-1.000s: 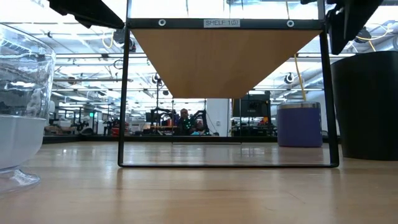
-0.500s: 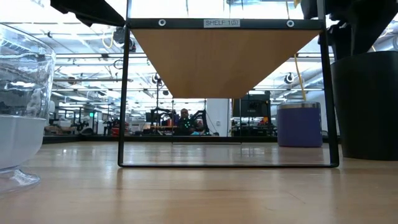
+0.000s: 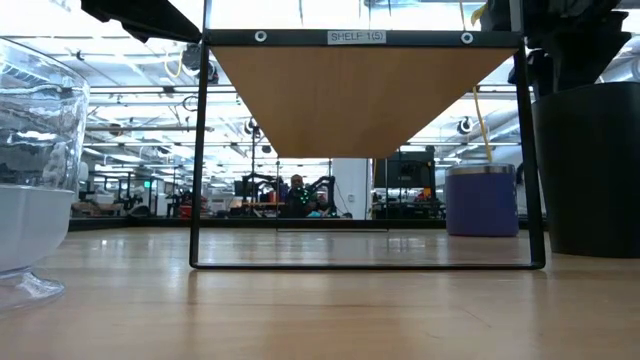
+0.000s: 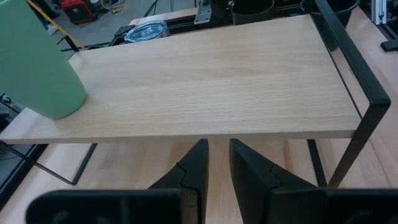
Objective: Stack small to large cups/mugs on shelf
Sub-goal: Put the black cup on the shelf
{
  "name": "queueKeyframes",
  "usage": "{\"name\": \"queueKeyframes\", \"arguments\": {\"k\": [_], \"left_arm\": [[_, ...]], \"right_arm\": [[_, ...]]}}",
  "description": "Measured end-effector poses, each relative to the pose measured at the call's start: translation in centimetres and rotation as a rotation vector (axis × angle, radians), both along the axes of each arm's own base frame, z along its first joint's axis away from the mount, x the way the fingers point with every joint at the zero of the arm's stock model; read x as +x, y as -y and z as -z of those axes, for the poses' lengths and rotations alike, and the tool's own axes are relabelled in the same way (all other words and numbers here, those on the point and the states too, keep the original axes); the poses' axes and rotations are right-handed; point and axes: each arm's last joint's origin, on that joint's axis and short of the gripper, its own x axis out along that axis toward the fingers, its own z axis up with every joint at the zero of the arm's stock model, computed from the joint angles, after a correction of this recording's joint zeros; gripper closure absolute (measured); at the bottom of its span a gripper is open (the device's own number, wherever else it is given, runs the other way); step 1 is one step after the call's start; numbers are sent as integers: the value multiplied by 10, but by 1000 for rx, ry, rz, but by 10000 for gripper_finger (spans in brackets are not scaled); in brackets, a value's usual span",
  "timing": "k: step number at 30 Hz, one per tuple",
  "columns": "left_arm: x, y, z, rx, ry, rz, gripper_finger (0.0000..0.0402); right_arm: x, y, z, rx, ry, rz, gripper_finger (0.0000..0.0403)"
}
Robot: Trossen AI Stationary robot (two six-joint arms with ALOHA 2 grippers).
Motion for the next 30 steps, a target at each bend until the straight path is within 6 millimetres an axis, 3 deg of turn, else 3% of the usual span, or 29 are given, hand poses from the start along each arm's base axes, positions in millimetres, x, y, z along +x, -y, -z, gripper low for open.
{"name": "queueKeyframes", "arguments": {"k": [14,22,30], "left_arm": [[0,0,0,8,-1,4,336],[0,0,0,8,-1,4,336],[0,0,0,8,-1,4,336]], "right_arm": [[7,0,8,2,-39,-64,370],[11,-1,11,-2,-36,-82,380],[11,-2,10,22,-39,12,398]]}}
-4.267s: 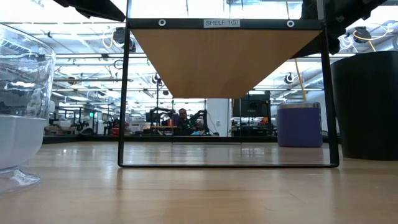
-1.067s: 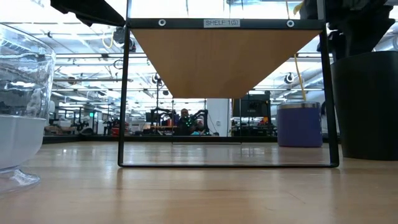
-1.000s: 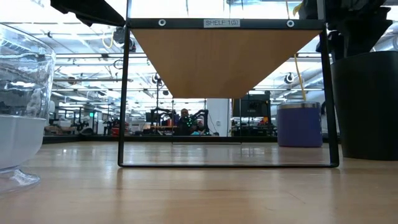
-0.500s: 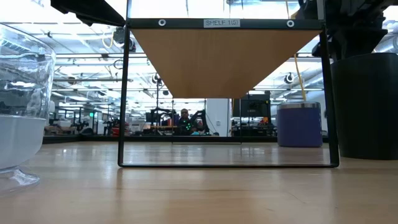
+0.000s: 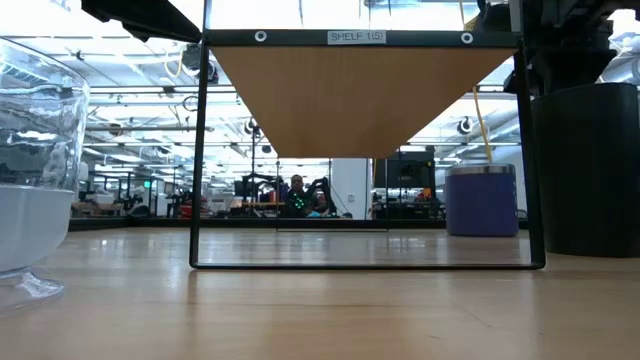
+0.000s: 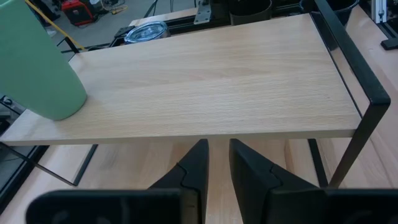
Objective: Stack small to large cups/mugs on shelf
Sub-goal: Put the black cup on the shelf
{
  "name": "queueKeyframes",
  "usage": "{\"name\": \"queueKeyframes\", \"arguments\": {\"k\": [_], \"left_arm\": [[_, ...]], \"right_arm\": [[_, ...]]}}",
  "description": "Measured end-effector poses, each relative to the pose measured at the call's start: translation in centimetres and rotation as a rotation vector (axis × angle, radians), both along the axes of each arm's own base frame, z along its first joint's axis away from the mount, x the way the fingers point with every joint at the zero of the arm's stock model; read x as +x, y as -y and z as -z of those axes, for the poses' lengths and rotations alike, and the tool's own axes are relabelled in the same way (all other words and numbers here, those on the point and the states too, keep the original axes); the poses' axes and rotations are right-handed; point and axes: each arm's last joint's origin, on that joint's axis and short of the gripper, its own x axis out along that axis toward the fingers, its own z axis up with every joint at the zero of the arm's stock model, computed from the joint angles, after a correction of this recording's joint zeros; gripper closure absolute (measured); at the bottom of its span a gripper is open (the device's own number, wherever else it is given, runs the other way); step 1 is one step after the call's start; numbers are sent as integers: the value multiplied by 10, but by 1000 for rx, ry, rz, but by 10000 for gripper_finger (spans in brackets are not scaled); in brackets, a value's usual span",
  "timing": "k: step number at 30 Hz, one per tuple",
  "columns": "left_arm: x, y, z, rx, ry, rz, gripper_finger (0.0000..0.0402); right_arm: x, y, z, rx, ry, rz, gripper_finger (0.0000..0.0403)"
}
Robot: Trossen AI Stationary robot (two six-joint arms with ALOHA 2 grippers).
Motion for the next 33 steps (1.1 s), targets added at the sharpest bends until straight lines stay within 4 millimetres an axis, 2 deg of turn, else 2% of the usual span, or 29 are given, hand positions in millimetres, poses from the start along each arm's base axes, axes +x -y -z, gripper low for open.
{"name": "queueKeyframes", "arguments": {"k": [5,13,25,33], "left_arm": [[0,0,0,-1,1,0,336],[0,0,0,5,3,4,336],[0,0,-1,4,4,4,336],[0,0,-1,2,5,3,336]], "right_arm": [[1,-1,-16,42,-7,65,400],[-2,2,-61,64,-5,194,402],[-4,28,-120,52,-70,369,402],[10,41,-149,3,49,344,402]]}}
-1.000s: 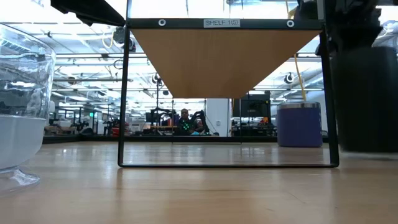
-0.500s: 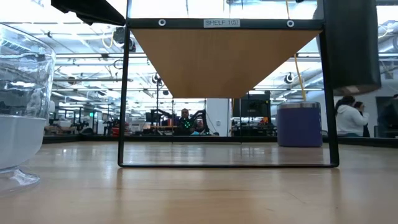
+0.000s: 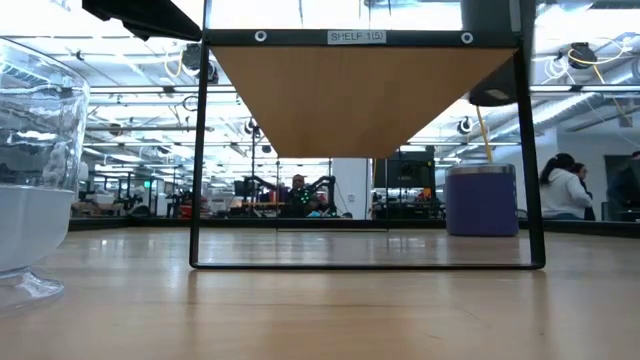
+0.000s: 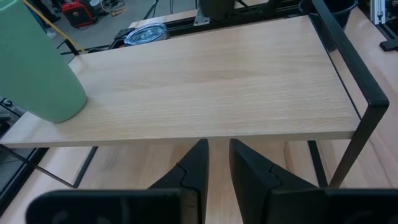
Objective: Stack small to large cups/mugs on shelf
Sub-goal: Put the black cup on the shelf
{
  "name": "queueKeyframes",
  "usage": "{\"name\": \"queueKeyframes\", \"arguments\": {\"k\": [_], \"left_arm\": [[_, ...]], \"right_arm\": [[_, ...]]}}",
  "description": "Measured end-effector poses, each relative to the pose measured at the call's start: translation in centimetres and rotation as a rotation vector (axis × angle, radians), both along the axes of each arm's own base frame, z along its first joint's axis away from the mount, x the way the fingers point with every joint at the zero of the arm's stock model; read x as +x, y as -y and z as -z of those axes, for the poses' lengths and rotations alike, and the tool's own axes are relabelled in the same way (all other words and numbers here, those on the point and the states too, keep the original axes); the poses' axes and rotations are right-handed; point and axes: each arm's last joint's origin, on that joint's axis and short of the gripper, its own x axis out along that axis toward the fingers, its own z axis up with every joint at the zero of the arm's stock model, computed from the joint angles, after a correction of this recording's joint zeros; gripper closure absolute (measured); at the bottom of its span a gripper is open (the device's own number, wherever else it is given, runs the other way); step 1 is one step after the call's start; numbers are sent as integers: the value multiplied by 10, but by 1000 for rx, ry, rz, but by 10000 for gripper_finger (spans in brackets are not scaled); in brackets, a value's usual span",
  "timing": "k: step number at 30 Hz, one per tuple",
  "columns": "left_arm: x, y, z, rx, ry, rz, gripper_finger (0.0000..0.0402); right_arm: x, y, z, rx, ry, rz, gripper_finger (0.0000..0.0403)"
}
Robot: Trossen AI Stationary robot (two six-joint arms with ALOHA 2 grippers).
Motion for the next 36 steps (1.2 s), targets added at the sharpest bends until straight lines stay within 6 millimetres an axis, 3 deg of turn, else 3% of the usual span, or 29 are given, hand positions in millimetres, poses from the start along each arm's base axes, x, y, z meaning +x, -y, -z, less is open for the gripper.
{"name": "queueKeyframes", "arguments": {"k": [8,18,36], "left_arm": [[0,0,0,-4,1,-2,336],[0,0,0,-6,3,-2,336],[0,0,0,-3,3,0,336]], "right_arm": [[7,19,-18,-71,58,2,403],[29,52,-40,-152,154,22,403],[62,116,-41,-189,161,86,403]]}}
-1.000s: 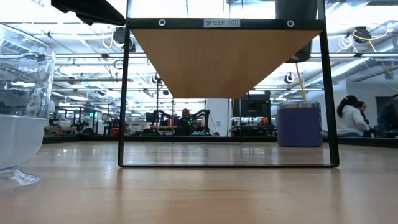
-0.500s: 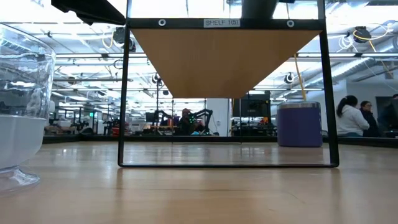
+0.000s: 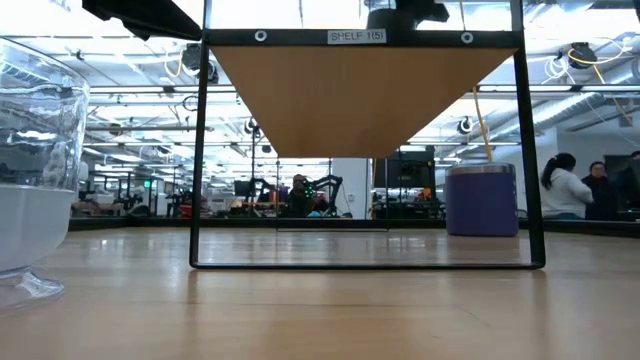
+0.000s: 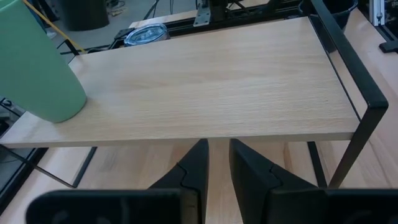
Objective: Stack small to large cups/mugs on shelf
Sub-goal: Put the black cup on the shelf
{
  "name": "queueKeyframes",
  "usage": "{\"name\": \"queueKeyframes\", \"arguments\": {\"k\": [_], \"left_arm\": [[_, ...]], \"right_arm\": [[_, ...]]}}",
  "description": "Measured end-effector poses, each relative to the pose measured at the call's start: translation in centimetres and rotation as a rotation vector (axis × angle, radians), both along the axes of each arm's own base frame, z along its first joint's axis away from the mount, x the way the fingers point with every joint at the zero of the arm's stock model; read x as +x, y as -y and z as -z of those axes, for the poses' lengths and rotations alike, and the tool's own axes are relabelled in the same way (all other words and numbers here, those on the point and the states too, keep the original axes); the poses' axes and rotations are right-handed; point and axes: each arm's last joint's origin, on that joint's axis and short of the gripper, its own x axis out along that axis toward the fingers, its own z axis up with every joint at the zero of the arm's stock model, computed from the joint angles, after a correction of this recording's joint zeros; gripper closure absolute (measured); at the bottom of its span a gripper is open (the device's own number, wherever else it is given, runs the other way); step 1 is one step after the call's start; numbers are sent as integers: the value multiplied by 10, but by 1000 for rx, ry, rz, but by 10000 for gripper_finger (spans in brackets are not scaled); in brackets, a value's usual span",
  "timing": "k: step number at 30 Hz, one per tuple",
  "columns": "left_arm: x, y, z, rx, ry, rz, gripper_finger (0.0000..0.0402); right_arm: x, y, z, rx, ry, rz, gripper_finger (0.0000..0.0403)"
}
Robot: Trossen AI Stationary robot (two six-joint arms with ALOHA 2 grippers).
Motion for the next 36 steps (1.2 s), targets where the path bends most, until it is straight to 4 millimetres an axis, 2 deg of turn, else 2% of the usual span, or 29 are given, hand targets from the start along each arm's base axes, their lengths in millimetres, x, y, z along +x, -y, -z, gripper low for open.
{"name": "queueKeyframes", "arguments": {"k": [7,16,25,36], "left_arm": [[0,0,0,0,0,0,336],[0,0,0,-1,-1,0,336],[0,0,0,-2,0,-1,336],[0,0,0,-3,-1,0,336]], "right_arm": [[9,20,16,43,-61,25,403],[19,32,29,52,-96,28,397],[29,37,36,59,-86,4,391],[34,33,35,34,-68,-50,390]]}}
